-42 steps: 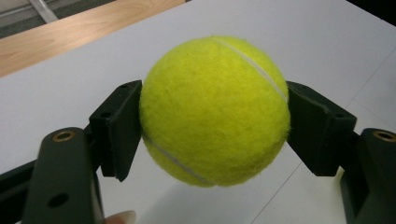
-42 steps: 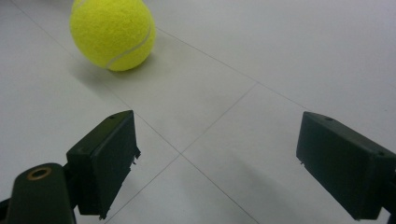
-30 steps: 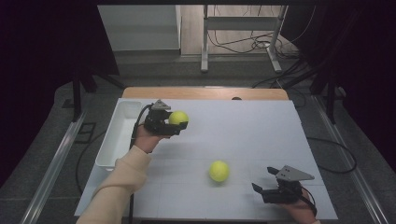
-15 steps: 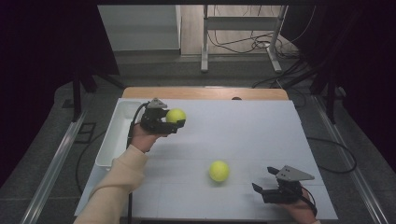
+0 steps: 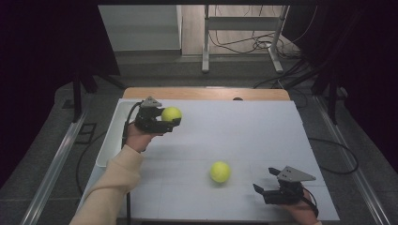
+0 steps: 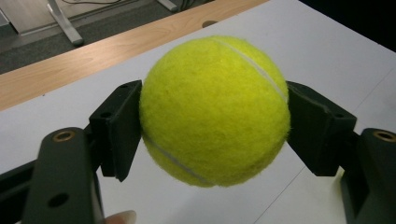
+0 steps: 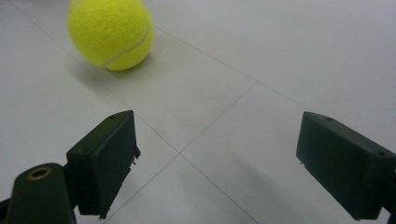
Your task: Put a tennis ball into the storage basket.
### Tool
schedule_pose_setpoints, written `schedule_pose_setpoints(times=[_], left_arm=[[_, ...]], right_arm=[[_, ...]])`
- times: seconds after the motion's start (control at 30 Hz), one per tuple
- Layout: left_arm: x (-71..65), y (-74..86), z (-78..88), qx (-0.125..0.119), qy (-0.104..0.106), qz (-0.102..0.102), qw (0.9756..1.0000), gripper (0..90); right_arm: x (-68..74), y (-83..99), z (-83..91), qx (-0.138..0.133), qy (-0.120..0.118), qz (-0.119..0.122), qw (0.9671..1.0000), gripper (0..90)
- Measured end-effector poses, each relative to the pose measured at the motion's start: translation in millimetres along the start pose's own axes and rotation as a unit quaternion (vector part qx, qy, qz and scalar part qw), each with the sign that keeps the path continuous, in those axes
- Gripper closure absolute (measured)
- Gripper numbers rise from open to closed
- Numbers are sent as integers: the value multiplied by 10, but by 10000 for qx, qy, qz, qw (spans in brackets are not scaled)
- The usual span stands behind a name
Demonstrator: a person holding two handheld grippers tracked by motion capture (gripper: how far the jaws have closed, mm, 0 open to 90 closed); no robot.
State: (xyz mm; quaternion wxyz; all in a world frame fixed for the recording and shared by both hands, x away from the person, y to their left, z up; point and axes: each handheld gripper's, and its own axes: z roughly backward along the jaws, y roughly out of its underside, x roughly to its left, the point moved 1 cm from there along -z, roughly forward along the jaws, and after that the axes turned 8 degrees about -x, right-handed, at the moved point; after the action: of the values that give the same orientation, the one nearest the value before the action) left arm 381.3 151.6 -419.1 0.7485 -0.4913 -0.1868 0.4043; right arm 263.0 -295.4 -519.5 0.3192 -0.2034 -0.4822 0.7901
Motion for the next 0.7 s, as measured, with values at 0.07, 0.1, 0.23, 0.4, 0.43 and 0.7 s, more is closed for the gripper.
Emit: schedule_pose_setpoints(times=[0.07, 0.1, 0.23, 0.4, 0.43, 0.7], left_arm=[[8, 0, 11, 1, -14, 3, 10000, 264], [12, 0, 17, -8, -19, 15, 10000, 264], [34, -6, 43, -46, -45, 44, 10000, 264], [47, -9, 67, -65, -59, 52, 9999, 264], [50, -9, 78, -89, -65, 74, 9999, 265], [76, -11, 117, -124, -92, 90, 9998, 264]], right_arm=[[0, 0, -1, -2, 0, 10, 10000, 129], [1, 1, 0, -1, -1, 9, 10000, 129], [1, 1, -1, 1, 1, 9, 10000, 129], [0, 1, -2, 6, 4, 7, 10000, 129], [2, 2, -4, -1, -10, 6, 10000, 129], [4, 4, -7, -4, -14, 6, 10000, 130]])
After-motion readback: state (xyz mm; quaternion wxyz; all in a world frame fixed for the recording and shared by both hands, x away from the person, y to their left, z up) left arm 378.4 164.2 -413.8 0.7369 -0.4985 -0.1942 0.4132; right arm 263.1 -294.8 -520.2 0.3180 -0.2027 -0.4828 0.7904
